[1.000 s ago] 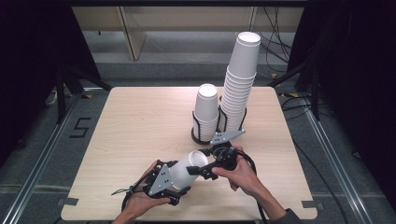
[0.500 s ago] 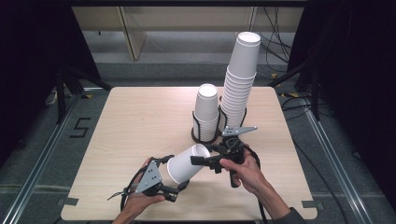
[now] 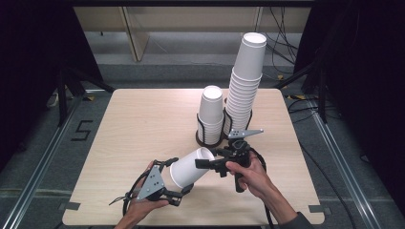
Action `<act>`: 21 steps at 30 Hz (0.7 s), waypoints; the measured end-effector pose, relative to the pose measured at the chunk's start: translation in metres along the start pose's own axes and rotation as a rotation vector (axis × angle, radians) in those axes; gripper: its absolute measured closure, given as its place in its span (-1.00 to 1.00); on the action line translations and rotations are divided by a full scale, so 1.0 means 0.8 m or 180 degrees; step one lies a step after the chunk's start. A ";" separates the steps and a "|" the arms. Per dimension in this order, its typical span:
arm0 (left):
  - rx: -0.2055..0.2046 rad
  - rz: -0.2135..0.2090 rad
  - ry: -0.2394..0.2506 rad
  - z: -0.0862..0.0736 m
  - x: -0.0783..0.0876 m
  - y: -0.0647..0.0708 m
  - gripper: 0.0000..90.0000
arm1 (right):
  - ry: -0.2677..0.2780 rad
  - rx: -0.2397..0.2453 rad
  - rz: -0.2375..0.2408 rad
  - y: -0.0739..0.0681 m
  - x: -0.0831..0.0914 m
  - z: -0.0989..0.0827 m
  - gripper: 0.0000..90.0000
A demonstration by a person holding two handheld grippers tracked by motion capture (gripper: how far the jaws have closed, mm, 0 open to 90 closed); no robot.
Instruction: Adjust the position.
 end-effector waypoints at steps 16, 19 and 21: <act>-0.0160 -0.0281 -0.0569 -0.003 0.000 -0.002 -0.73 | -0.0447 0.0645 -0.0533 -0.003 0.006 0.003 -0.64; -0.0176 -0.0375 -0.0698 -0.002 -0.001 -0.002 -0.73 | -0.0546 0.0828 -0.0579 -0.008 0.009 0.006 -0.64; -0.0166 -0.0467 -0.0830 -0.002 -0.002 -0.004 -0.74 | -0.0625 0.1044 -0.0565 -0.011 0.011 0.007 -0.62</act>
Point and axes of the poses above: each handheld gripper's, and its own axes: x roughly backward along the jaws, z roughly out of its top, y roughly to its right, the point moved 3 cm from there along -x, roughly forward along the jaws, and after that the axes turned 7 degrees about -x, right-handed, at the moved point
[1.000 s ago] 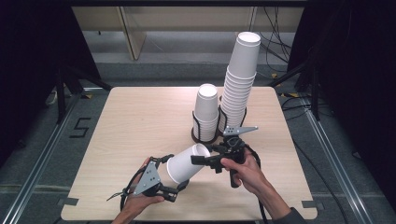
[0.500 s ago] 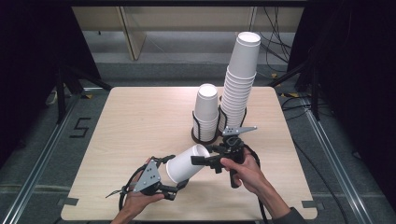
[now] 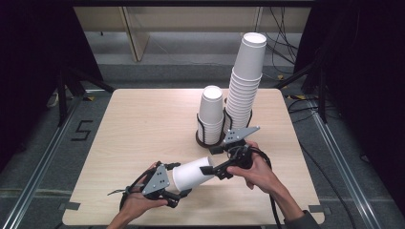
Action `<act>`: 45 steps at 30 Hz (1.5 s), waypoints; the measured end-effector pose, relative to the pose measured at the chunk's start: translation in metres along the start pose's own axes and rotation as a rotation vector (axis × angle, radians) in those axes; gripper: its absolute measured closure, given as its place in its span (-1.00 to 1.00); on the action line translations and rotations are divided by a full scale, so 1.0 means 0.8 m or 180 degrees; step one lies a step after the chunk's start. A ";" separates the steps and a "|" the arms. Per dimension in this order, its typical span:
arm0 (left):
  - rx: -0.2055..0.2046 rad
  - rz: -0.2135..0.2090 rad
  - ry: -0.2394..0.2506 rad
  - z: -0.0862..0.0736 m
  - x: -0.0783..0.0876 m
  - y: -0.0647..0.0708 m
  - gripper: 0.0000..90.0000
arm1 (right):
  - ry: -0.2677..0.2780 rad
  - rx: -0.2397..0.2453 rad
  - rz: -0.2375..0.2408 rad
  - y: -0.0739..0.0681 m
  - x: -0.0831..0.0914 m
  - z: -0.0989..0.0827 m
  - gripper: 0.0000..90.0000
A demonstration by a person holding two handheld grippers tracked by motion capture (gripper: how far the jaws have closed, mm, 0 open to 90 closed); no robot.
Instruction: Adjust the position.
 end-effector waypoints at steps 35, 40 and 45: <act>-0.0483 -0.0345 -0.0679 0.015 0.003 0.017 -0.74 | -0.1679 0.2037 -0.0502 -0.037 -0.071 -0.045 -0.51; -0.0328 -0.0337 -0.0455 0.015 0.003 0.016 -0.80 | -0.1658 0.2161 -0.0487 -0.034 -0.070 -0.045 -0.49; 0.0019 -0.0332 -0.0006 0.011 0.006 0.008 -0.85 | -0.1517 0.1962 -0.0330 -0.026 -0.061 -0.047 -0.48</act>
Point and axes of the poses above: each handheld gripper's, and its own axes: x roughly backward along the jaws, z roughly out of its top, y roughly to its right, the point moved 3 cm from there along -x, roughly forward along the jaws, and after that the axes turned 7 degrees about -x, right-handed, at the moved point
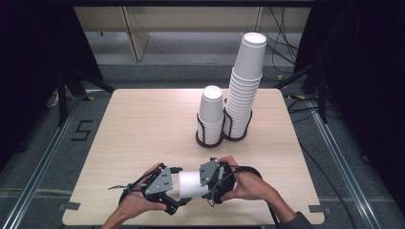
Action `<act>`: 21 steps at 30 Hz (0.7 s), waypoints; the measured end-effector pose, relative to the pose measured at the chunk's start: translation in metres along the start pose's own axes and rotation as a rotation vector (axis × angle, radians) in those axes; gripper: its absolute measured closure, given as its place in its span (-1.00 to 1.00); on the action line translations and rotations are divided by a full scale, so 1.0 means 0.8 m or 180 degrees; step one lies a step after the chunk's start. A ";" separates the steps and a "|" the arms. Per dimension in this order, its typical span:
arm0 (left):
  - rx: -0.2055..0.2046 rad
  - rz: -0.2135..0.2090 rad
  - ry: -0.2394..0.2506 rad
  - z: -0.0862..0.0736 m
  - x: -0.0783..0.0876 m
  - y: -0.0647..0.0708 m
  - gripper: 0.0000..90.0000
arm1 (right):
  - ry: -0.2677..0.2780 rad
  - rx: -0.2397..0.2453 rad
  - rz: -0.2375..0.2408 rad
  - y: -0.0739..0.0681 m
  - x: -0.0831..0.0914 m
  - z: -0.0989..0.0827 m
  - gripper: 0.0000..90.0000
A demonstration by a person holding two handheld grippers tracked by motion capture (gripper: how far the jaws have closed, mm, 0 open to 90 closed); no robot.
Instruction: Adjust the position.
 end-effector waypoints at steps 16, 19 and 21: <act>0.0660 -0.0047 0.0876 0.004 0.007 -0.007 -0.97 | 0.0942 -0.0513 0.0499 0.013 0.023 -0.019 -0.48; 0.0671 -0.0095 0.1024 0.006 0.005 -0.005 -0.97 | 0.1010 -0.0540 0.0573 0.011 0.020 -0.017 -0.48; 0.0665 -0.0072 0.0985 0.007 0.007 -0.004 -0.93 | 0.1028 -0.0518 0.0570 0.010 0.018 -0.016 -0.48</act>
Point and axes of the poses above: each handheld gripper's, and its own axes: x roughly backward along the jaws, z roughly out of its top, y roughly to its right, the point moved 3 cm from there along -x, roughly forward along the jaws, and after that the axes turned 7 degrees about -x, right-handed, at the moved point
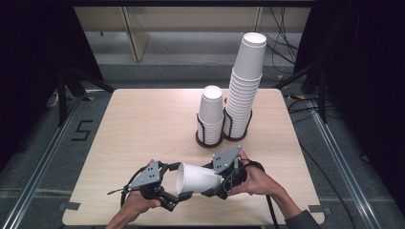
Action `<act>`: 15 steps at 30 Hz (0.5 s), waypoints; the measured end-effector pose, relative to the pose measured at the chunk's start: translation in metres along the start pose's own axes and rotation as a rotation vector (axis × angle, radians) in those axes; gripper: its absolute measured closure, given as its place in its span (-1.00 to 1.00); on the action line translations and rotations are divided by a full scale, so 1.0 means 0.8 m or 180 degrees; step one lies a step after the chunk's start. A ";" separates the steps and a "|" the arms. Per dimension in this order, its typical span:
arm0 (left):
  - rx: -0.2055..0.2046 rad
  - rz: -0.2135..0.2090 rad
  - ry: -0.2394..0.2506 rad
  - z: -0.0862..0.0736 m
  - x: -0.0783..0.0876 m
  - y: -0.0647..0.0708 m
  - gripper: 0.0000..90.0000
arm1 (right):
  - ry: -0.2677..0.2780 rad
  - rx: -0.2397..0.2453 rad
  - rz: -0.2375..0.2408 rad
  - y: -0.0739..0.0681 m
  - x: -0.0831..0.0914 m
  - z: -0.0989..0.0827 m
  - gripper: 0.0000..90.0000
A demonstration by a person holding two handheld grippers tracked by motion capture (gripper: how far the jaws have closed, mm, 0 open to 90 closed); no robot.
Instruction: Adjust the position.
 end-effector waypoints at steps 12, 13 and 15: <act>-0.0215 -0.0046 -0.0268 0.003 -0.002 0.004 -0.78 | -0.0135 -0.0098 -0.0012 -0.001 -0.013 -0.008 -0.51; -0.0230 -0.0016 -0.0331 0.003 -0.003 0.005 -0.78 | -0.0241 -0.0103 -0.0100 -0.004 -0.016 -0.009 -0.56; -0.0200 0.0026 -0.0360 0.004 -0.002 0.003 -0.77 | -0.0325 -0.0100 -0.0231 -0.004 -0.018 -0.009 -0.63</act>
Point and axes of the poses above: each handheld gripper's, and its own axes: x roughly backward along the jaws, z roughly out of its top, y roughly to its right, the point moved 3 cm from there along -x, roughly forward along the jaws, and after that the axes turned 7 degrees about -x, right-handed, at the moved point
